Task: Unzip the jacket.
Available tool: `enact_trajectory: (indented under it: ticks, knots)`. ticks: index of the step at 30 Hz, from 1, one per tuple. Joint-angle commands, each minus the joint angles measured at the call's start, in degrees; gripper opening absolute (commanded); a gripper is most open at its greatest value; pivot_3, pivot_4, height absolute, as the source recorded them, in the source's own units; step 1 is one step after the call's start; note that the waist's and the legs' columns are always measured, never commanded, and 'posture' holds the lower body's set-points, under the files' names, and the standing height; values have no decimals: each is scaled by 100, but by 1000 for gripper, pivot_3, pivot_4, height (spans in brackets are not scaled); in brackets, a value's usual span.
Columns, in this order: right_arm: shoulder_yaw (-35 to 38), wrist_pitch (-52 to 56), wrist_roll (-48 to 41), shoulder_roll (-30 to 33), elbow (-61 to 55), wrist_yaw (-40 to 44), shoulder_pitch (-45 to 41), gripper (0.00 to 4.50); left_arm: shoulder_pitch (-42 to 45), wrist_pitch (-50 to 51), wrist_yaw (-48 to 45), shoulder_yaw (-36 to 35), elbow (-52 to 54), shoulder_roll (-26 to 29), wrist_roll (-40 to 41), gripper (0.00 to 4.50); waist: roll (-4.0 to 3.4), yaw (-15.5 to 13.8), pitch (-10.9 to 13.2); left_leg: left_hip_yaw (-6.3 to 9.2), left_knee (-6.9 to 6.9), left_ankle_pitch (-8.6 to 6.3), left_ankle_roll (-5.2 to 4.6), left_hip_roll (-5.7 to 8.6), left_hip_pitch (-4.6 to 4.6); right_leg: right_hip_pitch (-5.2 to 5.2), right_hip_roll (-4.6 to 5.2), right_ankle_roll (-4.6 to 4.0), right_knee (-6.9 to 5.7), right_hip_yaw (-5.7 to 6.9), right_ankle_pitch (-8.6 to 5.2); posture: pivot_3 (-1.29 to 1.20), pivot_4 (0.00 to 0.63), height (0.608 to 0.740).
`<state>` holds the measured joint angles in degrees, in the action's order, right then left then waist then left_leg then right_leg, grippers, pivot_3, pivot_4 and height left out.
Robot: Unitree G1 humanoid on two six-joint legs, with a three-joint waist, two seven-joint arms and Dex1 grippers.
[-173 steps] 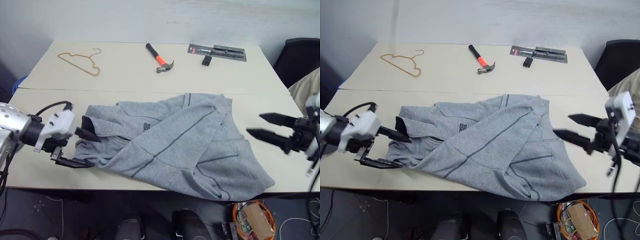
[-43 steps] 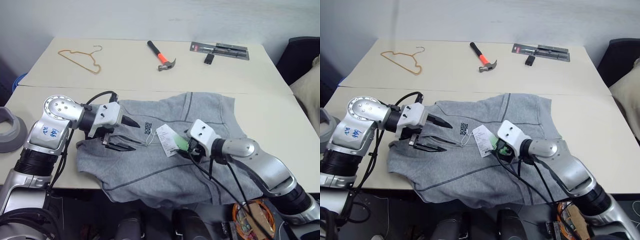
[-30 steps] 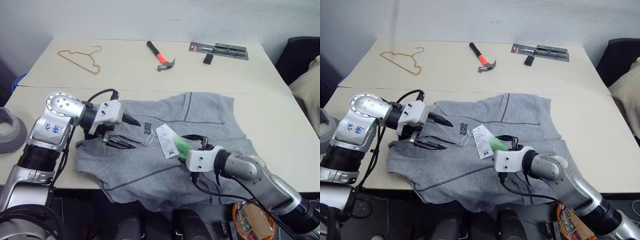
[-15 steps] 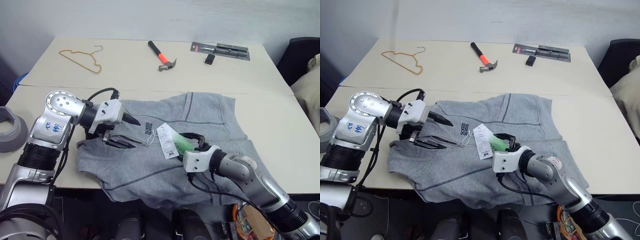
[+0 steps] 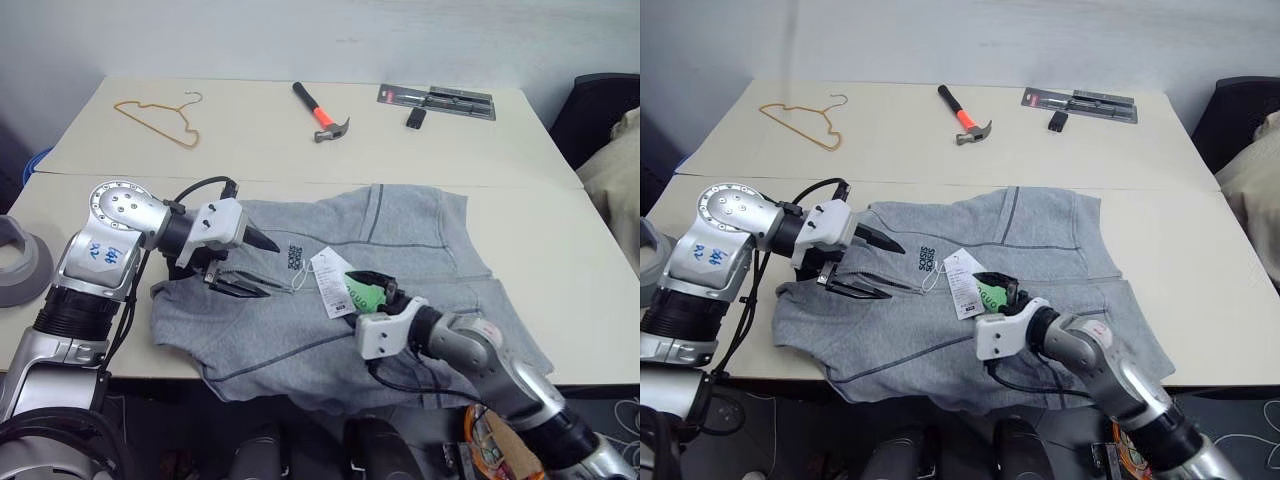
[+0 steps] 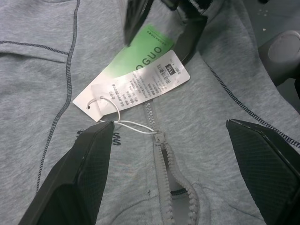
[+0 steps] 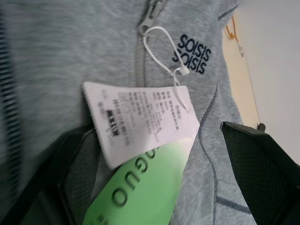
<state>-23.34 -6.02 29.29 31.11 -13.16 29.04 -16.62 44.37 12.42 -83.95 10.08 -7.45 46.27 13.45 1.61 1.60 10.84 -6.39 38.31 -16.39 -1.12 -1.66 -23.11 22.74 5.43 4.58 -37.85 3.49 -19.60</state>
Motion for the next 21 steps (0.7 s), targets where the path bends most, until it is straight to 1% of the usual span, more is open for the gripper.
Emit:
enact_trajectory:
  ticks: [1,5,8,11,14,16,19,21]
  knots:
    - [-16,-6,99,-237,202,-152,-175,4128,160,-38,-11,-55,41,-2,-3,4011,0,-2,0,-1,-1,0,0,2,-1,0,1,0,-2,-1,0,0,150,740]
    - [26,-28,96,-546,501,-297,-359,4128,185,-78,23,-75,-19,-38,-16,4011,0,-5,0,0,0,0,0,1,-2,-1,1,0,-8,1,0,0,150,740]
    - [170,26,-64,-665,456,-301,-355,4128,167,-101,40,-84,-24,-47,-22,4011,0,-3,0,2,-1,0,0,1,-2,-2,1,0,-9,1,0,0,150,740]
    - [411,223,-383,-694,309,-182,-238,3560,148,-156,56,-100,-63,-50,-30,4011,0,-3,0,2,-1,0,0,0,-2,-2,1,0,-9,1,0,0,150,740]
    - [404,111,-197,-473,411,-189,-154,2520,137,-208,81,-99,-101,-65,-41,4011,0,-4,0,2,-1,0,0,1,-2,-3,2,0,-9,1,0,0,150,740]
    - [243,232,126,-313,619,-124,-127,1791,159,-227,103,-93,-122,-85,-42,4011,0,-3,0,2,-2,0,-1,2,-2,-3,2,0,-9,1,0,0,150,740]
    - [64,537,331,-288,765,109,-91,1791,154,-257,109,-104,-118,-82,-29,4011,1,-3,-1,2,-2,0,-1,1,-1,-3,1,0,-10,1,0,0,150,740]
    - [134,816,76,-478,514,237,-33,1791,151,-299,111,-111,-140,-74,-39,4011,2,-2,-2,3,-2,0,-1,0,4,-7,1,0,-9,2,0,0,150,740]
